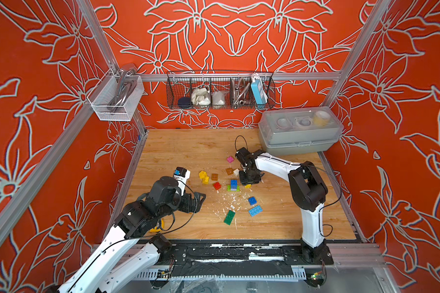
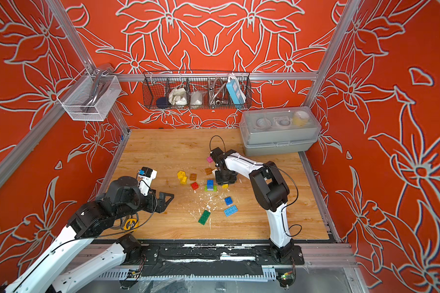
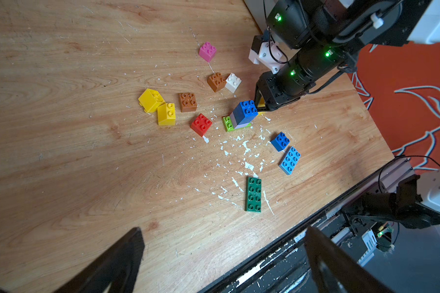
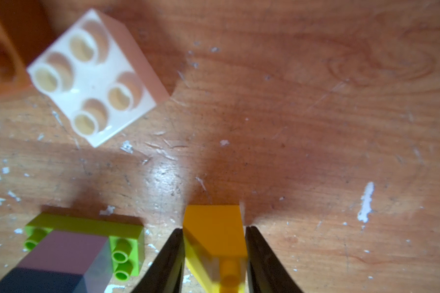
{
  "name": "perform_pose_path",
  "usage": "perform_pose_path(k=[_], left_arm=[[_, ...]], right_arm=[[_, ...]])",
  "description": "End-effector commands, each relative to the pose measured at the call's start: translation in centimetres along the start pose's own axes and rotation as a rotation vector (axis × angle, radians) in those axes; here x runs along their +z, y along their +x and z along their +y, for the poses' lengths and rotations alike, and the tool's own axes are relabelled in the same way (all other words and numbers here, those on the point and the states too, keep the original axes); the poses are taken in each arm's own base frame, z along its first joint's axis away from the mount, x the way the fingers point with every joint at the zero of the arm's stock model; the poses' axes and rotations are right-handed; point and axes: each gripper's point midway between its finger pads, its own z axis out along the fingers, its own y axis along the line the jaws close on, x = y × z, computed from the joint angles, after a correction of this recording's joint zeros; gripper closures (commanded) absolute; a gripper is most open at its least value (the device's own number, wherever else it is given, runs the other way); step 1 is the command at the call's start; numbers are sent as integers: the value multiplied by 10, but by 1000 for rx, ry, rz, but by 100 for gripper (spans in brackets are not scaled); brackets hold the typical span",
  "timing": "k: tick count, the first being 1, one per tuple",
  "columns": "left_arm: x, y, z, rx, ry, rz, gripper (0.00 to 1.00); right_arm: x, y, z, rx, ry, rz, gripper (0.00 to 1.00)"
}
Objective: Assemble the number 1 with lego
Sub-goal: Pick up the lego brick from the center of the board, then assemble the lego brick with the lego brick.
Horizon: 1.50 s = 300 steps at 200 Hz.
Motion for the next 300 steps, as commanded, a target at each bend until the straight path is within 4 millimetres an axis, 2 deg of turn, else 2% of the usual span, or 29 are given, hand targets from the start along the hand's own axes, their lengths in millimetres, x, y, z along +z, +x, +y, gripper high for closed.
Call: perform_pose_path(k=[1, 50, 70, 86, 147, 178, 227, 300], left_arm=[[-1, -2, 1, 7, 0, -19, 1], [-2, -2, 1, 9, -1, -27, 1], [-3, -3, 2, 8, -4, -32, 2], [-4, -3, 2, 6, -4, -36, 2], [-7, -4, 0, 7, 9, -51, 2], [-9, -4, -1, 8, 20, -57, 1], [-10, -4, -3, 13, 32, -59, 1], [-13, -2, -6, 26, 42, -64, 2]], right_arm=[[8, 7, -7, 20, 57, 30, 57], [5, 8, -10, 36, 69, 31, 62], [1, 9, -11, 45, 67, 27, 68], [-8, 10, -9, 56, 48, 14, 72], [-59, 17, -1, 130, -23, -31, 73], [-80, 21, 13, 152, -33, -60, 74], [-99, 26, 40, 147, 2, -78, 78], [-100, 17, 68, 101, 76, -62, 79]])
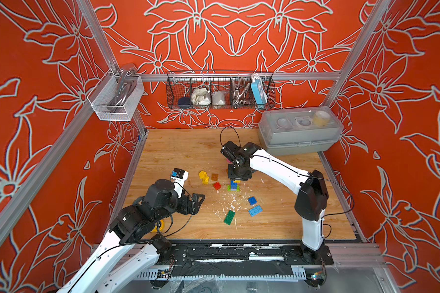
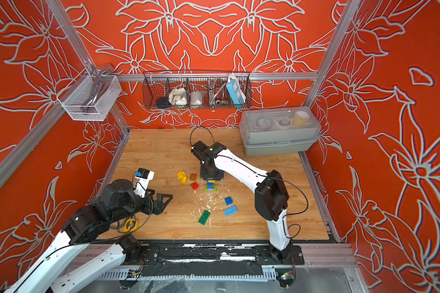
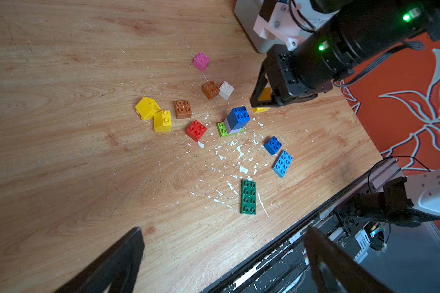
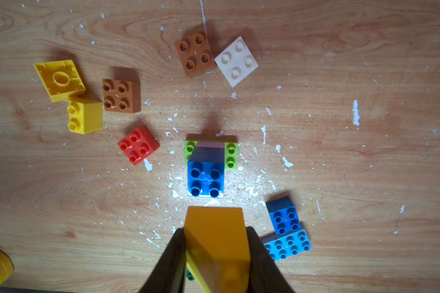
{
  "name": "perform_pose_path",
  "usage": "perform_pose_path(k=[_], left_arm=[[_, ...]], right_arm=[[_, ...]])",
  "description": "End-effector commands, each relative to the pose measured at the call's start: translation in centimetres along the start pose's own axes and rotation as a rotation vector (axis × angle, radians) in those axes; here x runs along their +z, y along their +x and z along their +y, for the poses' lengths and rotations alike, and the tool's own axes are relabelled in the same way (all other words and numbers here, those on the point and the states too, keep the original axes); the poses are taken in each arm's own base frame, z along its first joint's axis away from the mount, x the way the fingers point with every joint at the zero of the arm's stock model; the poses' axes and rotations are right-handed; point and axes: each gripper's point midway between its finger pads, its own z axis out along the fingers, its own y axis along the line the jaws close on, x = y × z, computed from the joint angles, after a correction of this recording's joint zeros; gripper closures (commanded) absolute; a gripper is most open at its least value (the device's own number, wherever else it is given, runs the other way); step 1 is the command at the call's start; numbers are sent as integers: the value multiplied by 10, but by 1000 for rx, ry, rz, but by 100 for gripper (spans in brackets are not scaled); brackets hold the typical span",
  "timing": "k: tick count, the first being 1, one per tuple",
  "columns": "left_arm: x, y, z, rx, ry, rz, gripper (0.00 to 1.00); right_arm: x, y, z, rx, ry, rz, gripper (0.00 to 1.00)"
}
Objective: Assemble the number 1 with lego
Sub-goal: Assemble the lego brick with the lego brick.
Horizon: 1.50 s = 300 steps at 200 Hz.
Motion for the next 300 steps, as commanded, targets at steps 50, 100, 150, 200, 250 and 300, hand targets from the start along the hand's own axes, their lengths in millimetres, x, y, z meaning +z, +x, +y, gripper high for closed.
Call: perform_pose_path(k=[50, 100, 150, 200, 250, 300], left_arm=[[-3, -1, -2, 17, 14, -23, 2], [-5, 0, -3, 20, 19, -26, 2], [-5, -1, -3, 22, 20, -29, 2], [-5, -1, -3, 24, 20, -31, 2], [-5, -1, -3, 23, 18, -31, 1], [-4, -1, -2, 21, 10, -29, 2]], right_arm=[[21, 3, -6, -26, 144, 53, 80], [29, -1, 3, -23, 124, 65, 81], [34, -2, 4, -2, 108, 75, 82], [41, 1, 7, 10, 93, 90, 83], [44, 4, -1, 33, 84, 79, 85], [47, 7, -5, 53, 58, 76, 86]])
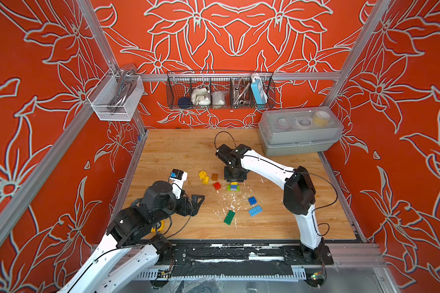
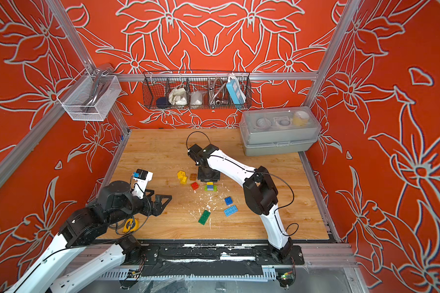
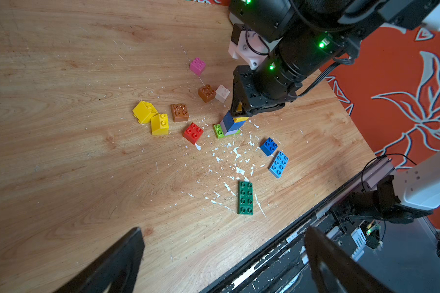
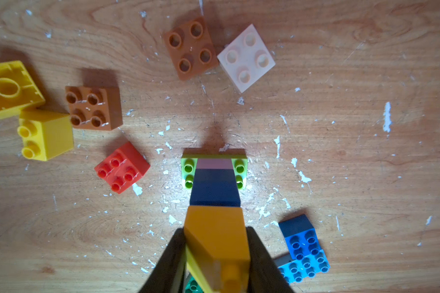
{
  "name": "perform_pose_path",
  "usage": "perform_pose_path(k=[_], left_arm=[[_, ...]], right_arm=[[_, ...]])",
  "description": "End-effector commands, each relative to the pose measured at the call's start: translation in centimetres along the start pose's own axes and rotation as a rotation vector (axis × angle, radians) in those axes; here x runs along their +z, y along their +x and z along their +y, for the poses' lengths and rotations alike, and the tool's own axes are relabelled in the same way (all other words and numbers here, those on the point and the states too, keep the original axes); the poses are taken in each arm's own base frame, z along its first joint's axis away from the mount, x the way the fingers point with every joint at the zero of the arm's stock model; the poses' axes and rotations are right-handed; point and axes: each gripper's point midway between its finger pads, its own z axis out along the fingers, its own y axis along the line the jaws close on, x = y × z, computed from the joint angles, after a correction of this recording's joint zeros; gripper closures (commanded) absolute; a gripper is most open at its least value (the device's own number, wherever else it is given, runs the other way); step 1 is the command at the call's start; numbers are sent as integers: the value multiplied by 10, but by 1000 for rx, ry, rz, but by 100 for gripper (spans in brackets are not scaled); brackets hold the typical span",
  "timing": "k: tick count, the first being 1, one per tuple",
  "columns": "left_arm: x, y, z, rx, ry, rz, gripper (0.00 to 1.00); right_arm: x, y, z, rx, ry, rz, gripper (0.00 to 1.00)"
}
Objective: Assemble the number 1 with lego
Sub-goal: Assemble the lego brick with the lego brick.
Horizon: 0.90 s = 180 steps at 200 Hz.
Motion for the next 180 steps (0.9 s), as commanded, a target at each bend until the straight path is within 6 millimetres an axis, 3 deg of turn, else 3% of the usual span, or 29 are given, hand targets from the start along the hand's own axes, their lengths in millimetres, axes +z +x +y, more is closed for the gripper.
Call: perform_pose_path(k=[1, 180], left_arm=[[1, 0, 1, 12, -3, -8, 2], [1, 0, 1, 13, -6, -11, 2]], right_arm=[[10, 6, -8, 23, 18, 29, 86], [59, 18, -30, 9, 151, 106, 90]])
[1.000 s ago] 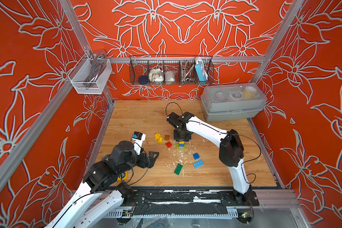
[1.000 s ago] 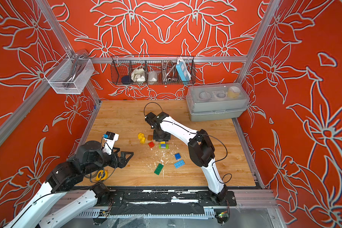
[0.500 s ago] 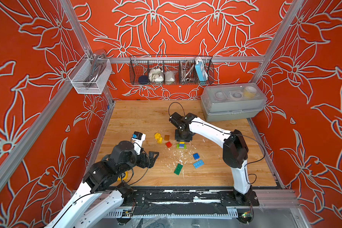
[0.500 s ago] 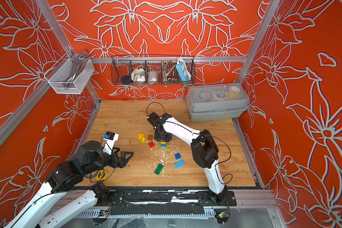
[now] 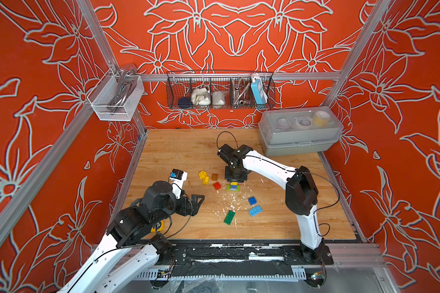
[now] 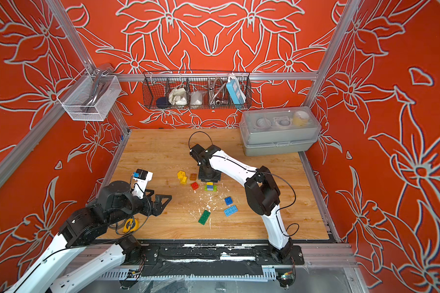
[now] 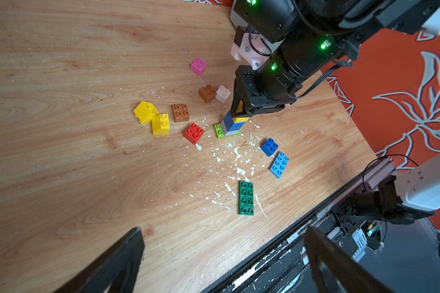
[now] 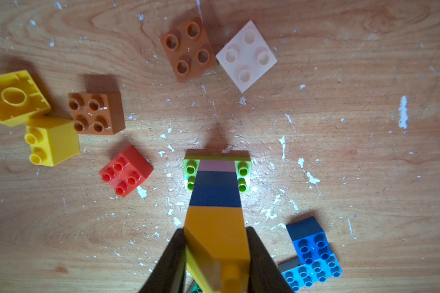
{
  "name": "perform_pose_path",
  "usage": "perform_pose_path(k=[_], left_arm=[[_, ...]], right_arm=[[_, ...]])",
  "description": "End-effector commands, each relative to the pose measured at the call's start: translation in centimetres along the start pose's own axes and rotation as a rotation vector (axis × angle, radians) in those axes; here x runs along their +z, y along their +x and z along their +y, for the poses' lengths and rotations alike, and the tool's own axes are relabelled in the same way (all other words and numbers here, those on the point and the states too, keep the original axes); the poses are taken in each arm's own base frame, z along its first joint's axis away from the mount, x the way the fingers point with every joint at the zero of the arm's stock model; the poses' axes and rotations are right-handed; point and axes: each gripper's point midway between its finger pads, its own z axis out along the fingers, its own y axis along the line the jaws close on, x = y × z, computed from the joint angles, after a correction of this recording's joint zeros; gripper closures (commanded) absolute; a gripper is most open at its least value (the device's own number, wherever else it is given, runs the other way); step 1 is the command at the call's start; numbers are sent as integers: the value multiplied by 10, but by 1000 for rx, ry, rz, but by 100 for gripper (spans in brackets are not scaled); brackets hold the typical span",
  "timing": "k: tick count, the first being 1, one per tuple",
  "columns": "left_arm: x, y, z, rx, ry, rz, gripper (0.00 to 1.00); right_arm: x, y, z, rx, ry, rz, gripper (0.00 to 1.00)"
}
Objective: Assemble the number 1 with lego
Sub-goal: Assemble the lego brick with the lego brick.
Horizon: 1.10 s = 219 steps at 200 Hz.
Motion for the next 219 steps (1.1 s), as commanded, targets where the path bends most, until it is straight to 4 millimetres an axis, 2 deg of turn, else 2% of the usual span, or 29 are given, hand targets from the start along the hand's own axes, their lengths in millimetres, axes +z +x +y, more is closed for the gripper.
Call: perform_pose_path(k=[1, 35, 61, 82, 111, 133, 172, 219], left_arm=[[1, 0, 1, 12, -2, -9, 2], [1, 1, 1, 15, -3, -9, 2], [1, 1, 1, 15, -4, -8, 2], [2, 1, 1, 14, -4, -6, 1], [3, 1, 1, 13, -5, -3, 2], [3, 2, 1, 13, -8, 2, 2], [5, 2, 1, 12, -9, 8, 2], [5, 2, 2, 11, -10, 7, 2]], right_arm=[[53, 18, -31, -26, 176, 94, 90], [59, 20, -28, -47, 171, 117, 92], [56, 20, -25, -69, 155, 116, 91], [50, 20, -22, -82, 134, 118, 83], [39, 17, -16, -103, 112, 100, 51], [26, 12, -8, -116, 87, 50, 35], [4, 1, -3, -103, 55, -86, 25], [5, 4, 0, -83, -17, -239, 25]])
